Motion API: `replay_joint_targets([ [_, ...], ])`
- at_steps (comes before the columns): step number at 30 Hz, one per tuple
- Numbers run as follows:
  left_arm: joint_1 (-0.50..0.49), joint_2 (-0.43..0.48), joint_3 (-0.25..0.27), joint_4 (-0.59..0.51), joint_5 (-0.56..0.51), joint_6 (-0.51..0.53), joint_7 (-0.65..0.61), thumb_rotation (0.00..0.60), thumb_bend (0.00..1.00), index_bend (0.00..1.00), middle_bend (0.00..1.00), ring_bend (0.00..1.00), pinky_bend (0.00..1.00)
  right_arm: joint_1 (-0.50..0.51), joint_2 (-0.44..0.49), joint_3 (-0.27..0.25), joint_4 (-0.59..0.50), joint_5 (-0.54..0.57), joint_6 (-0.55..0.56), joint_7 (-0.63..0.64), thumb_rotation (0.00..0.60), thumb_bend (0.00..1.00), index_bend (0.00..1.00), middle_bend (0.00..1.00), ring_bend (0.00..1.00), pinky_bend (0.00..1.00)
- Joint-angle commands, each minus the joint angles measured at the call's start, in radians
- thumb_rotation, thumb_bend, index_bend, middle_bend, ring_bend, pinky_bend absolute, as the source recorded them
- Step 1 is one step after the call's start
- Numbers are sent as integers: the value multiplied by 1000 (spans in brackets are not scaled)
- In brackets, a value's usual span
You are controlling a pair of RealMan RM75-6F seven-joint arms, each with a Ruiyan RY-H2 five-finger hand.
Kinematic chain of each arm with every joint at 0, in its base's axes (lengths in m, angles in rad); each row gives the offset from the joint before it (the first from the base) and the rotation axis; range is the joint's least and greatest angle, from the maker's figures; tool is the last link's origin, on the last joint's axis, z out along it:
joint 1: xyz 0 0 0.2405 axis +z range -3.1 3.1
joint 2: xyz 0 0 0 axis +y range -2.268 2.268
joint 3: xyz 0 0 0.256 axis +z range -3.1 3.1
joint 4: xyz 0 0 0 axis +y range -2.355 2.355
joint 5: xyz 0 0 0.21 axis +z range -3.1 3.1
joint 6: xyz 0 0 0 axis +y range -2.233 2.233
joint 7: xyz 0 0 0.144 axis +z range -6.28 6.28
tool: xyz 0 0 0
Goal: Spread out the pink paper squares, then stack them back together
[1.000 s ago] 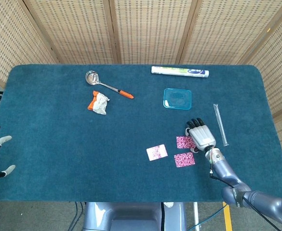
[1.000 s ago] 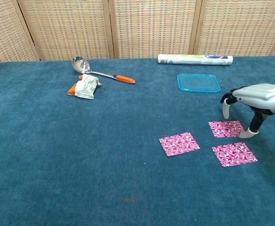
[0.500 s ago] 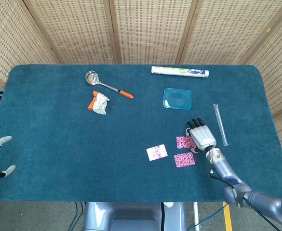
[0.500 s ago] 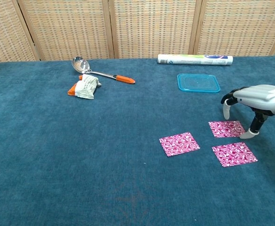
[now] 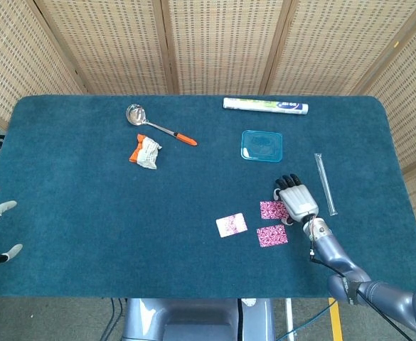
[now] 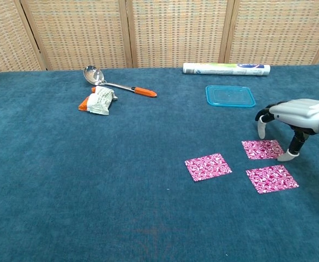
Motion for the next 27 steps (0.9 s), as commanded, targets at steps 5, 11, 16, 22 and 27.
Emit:
replay_joint_targets([
  [5, 3, -1, 0, 2, -3, 2, -2, 600, 133, 213, 0, 0, 0, 12, -5, 10, 13, -8, -11, 1, 600, 208, 373, 128, 0, 0],
  [11, 5, -1, 0, 6, -5, 4, -6, 600, 133, 213, 0, 0, 0, 25, -9, 18, 25, -12, -23, -1, 600, 208, 373, 128, 0, 0],
  [16, 7, -1, 1, 7, 0, 8, -7, 600, 132, 213, 0, 0, 0, 37, -14, 23, 32, -16, -35, -4, 600, 208, 373, 128, 0, 0],
  [22, 8, -1, 1, 9, 0, 8, -10, 600, 133, 213, 0, 0, 0, 36, -6, 24, 14, -21, -22, -15, 600, 208, 373, 128, 0, 0],
  [27, 3, -2, -1, 11, 3, 3, -13, 600, 133, 213, 0, 0, 0, 23, 9, 19, -12, -2, -11, -40, 600, 208, 373, 128, 0, 0],
])
